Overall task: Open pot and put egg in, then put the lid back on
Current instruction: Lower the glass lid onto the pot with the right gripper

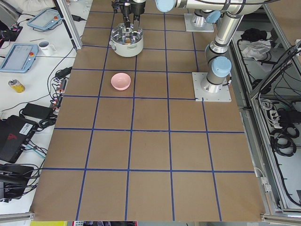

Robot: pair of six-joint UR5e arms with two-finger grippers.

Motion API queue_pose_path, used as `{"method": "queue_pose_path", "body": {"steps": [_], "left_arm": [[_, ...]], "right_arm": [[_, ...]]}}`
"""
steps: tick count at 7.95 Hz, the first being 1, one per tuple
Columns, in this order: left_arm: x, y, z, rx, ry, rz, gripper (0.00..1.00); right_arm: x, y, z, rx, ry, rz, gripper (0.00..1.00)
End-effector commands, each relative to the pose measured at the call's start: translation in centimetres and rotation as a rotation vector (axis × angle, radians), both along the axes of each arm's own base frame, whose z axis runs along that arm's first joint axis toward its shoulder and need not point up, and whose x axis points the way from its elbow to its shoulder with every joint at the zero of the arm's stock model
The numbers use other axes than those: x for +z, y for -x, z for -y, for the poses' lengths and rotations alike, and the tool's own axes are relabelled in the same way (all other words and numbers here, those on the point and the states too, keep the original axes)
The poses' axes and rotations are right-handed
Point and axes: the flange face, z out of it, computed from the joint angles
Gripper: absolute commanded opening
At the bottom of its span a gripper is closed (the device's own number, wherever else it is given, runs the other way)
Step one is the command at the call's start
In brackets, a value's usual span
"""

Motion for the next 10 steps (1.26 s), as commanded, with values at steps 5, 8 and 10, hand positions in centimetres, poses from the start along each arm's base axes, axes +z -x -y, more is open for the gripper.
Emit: {"method": "queue_pose_path", "body": {"steps": [5,8,10], "left_arm": [[0.0,0.0,0.0,0.000,0.000,-0.001,1.00],[0.0,0.0,0.0,0.000,0.000,-0.001,1.00],[0.0,0.0,0.0,0.000,0.000,-0.001,1.00]], "right_arm": [[-0.5,-0.2,0.5,-0.005,0.023,0.008,0.14],[0.8,0.0,-0.2,-0.012,0.025,0.011,1.00],[3.1,0.5,-1.7,-0.014,0.000,0.003,1.00]]}}
